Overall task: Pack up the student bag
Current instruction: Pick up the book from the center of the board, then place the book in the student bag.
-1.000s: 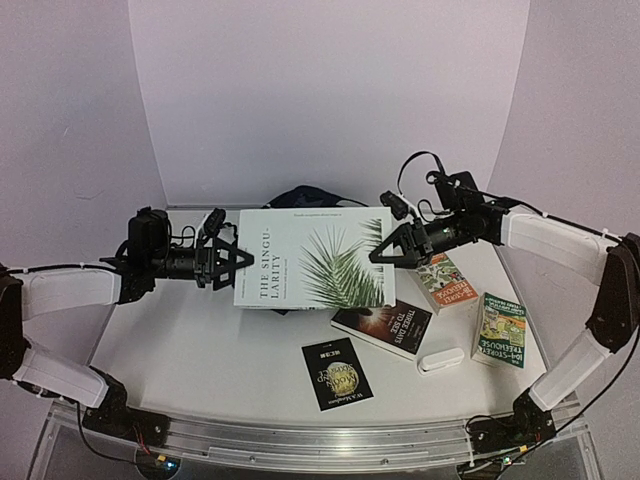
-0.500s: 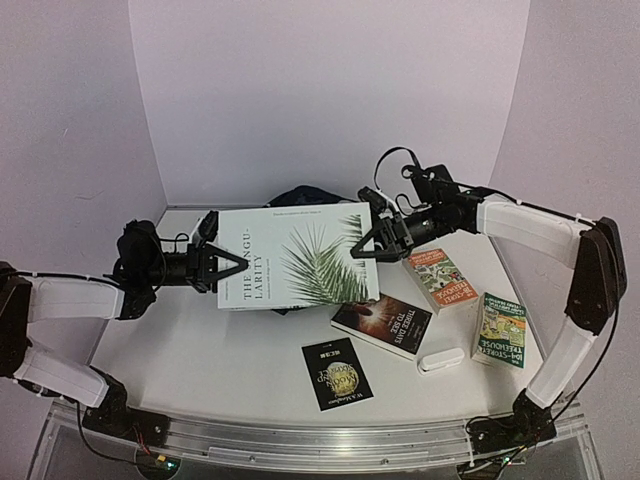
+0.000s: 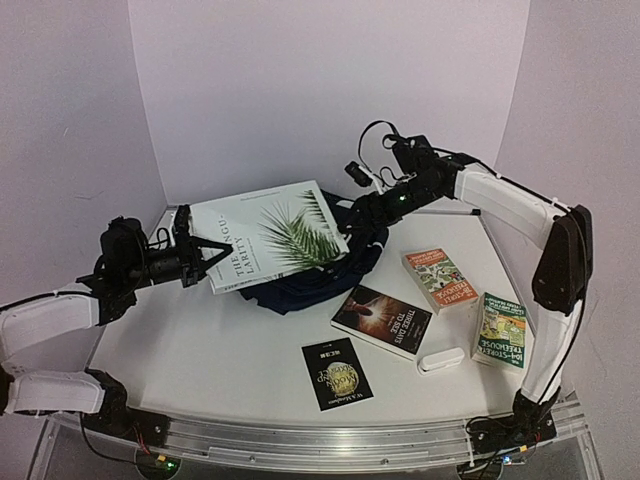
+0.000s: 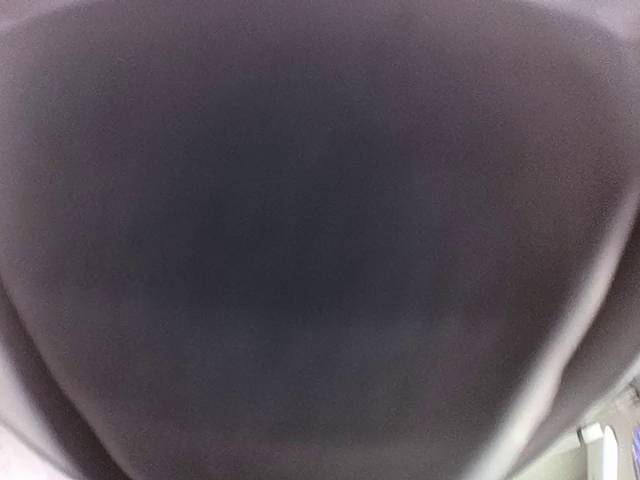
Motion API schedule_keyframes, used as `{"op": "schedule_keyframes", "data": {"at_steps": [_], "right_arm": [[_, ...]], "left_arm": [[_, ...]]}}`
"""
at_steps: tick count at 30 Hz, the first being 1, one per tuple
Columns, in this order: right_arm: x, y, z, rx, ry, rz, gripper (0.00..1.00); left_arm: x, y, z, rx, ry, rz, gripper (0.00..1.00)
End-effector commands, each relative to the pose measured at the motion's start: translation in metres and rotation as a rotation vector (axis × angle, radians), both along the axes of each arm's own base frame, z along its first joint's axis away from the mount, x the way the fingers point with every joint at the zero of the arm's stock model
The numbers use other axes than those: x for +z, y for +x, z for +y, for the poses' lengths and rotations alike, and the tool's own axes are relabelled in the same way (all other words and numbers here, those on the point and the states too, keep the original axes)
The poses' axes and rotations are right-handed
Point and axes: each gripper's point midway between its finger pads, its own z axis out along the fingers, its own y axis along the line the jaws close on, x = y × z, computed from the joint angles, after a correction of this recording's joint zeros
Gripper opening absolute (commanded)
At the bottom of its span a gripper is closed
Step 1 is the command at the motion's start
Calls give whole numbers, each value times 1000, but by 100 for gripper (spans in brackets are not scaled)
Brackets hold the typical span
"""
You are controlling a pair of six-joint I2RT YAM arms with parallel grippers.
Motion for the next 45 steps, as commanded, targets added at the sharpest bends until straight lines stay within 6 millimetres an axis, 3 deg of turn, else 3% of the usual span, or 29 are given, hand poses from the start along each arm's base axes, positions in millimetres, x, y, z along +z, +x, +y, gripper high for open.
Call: {"op": "schedule_keyframes", "data": {"at_steps": [1,4,9,15,21,31,39,41,45], "right_arm": [[-19,58,-30,-160,-275,-229,79],[-24,59,-12,-146,-324,-283,77],[-38,30,49,-33,-408,-409,69],[-69,17,108,51,-445,-473,60],[-98,16,141,85,-426,-461,56],[-150,18,155,113,-453,-423,61],[-181,26,148,109,-528,-437,60],[-184,29,145,102,-554,-452,50],[-165,33,139,74,-562,-487,23]], "left_arm": [[31,34,59,427,41,13,3],[34,33,88,585,54,53,3],[27,26,119,738,86,109,2],[28,11,140,814,96,126,2],[20,0,153,866,89,155,2],[15,-6,156,869,83,174,3],[9,-7,155,867,75,187,3],[8,-7,155,866,78,190,3],[6,-10,156,864,87,196,3]]}}
